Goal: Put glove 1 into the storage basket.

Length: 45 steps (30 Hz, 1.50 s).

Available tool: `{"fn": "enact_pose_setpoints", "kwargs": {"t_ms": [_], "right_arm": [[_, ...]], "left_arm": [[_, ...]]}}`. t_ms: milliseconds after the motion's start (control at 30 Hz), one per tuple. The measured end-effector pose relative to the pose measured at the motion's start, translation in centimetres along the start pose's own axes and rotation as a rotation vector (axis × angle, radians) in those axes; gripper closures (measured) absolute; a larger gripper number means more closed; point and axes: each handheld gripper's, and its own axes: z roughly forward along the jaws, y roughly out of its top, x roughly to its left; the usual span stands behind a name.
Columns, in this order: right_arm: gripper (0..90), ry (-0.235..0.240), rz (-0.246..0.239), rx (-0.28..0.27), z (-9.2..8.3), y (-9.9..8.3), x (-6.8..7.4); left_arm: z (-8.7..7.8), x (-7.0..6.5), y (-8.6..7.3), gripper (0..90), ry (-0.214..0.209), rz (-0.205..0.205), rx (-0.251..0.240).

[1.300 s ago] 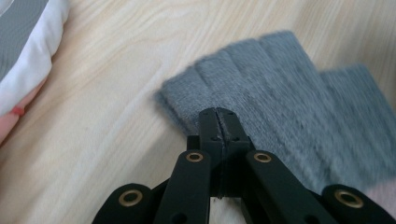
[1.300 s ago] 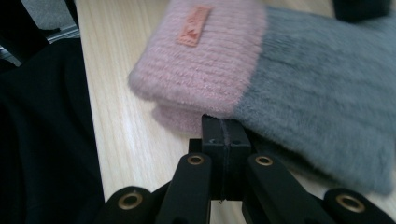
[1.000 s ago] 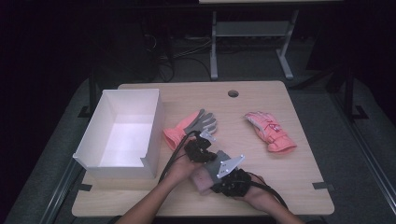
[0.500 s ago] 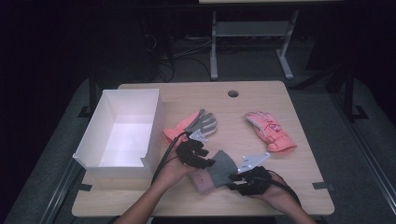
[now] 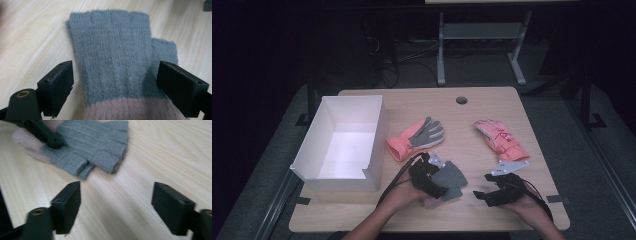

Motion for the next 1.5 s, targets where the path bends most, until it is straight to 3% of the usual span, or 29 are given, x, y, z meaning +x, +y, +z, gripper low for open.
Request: {"fn": "enact_pose_setpoints", "kwargs": {"t_ms": [133,267,300,433,467,600,700,867,1100,1200,1433,1500], "right_arm": [[14.4,-0.017,0.006,-0.004,0.2,0.1,0.0],[13.7,-0.029,0.001,-0.017,0.3,0.2,0.1],[13.7,-0.029,0.001,-0.017,0.3,0.2,0.1],[13.7,-0.041,0.001,-0.022,0.3,0.2,0.1],[13.6,-0.043,0.001,-0.025,0.2,0.2,0.0],[13.4,-0.053,0.012,-0.03,0.2,0.2,-0.1],[13.3,-0.055,0.01,-0.037,0.2,0.2,-0.1],[13.3,-0.066,0.016,-0.043,0.2,0.1,-0.1],[13.3,-0.078,0.026,-0.052,0.3,-0.1,-0.3],[13.3,-0.082,0.025,-0.055,0.3,-0.1,-0.3],[13.3,-0.092,0.033,-0.055,0.2,-0.1,-0.4],[13.3,-0.092,0.028,-0.053,0.2,-0.1,-0.5]], "left_arm": [[0.5,0.2,-0.3,13.2,-0.017,-0.011,0.003],[0.8,0.6,-0.5,14.6,-0.05,-0.056,0.004],[0.7,0.6,-0.5,14.6,-0.052,-0.049,0.003],[0.6,0.3,-0.3,28.5,-0.062,-0.046,0.01],[0.4,0.3,-0.2,34.5,-0.092,-0.037,0.019],[0.3,0.4,-0.1,53.1,-0.139,-0.053,0.028],[0.2,0.6,0.0,59.2,-0.163,-0.059,0.037],[-0.6,1.3,0.2,62.0,-0.193,-0.086,0.034],[-2.4,2.1,0.7,63.2,-0.199,-0.135,0.008],[-3.2,2.5,1.0,63.2,-0.194,-0.135,0.0],[-5.9,3.0,2.3,63.1,-0.183,-0.151,-0.028],[-7.3,3.2,2.7,63.1,-0.172,-0.149,-0.036]]}}
